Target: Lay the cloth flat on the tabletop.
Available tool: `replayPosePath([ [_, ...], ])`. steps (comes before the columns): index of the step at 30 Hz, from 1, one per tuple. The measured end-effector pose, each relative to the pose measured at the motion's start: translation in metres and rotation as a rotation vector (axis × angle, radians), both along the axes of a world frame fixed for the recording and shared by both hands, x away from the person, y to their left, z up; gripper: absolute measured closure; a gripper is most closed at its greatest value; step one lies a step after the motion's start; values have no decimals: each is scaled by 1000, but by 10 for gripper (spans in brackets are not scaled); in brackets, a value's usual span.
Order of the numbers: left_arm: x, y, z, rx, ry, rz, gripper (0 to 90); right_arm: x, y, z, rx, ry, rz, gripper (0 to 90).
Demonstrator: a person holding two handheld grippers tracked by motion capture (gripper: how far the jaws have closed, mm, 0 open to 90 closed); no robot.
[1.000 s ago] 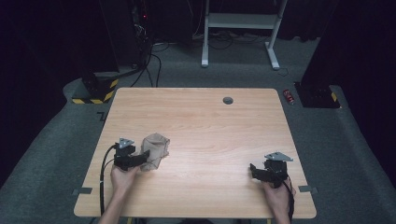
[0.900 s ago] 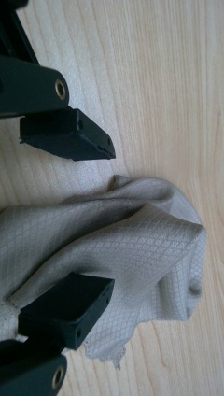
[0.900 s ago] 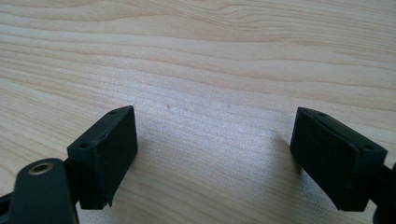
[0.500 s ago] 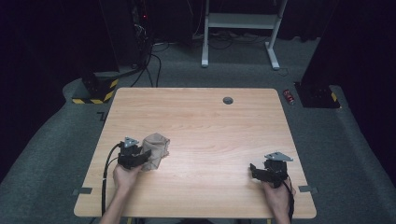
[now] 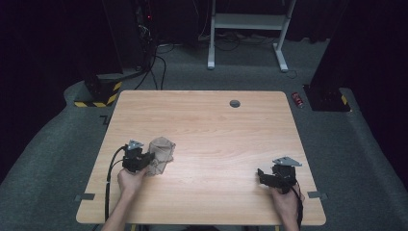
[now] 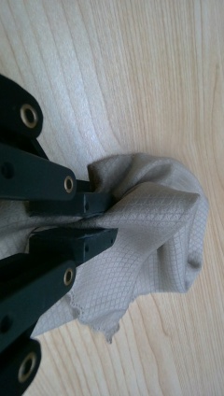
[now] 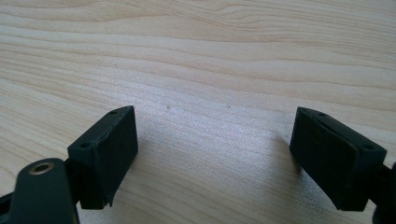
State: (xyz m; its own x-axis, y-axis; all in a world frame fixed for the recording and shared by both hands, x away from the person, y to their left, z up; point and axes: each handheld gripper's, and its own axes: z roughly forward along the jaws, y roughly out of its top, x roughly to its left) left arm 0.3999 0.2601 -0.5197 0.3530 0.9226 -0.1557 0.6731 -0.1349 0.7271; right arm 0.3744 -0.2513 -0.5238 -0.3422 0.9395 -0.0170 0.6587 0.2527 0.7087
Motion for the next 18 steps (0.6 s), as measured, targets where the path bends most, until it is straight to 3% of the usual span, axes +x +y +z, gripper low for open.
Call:
replayPosePath([
  [7, -2, -10, 4, -58, -21, -40, 835, 0, 0, 0, 0, 0, 0, 148],
  [18, 1, -45, 27, -68, -68, -152, 836, 0, 0, 0, -1, 0, 0, 148],
])
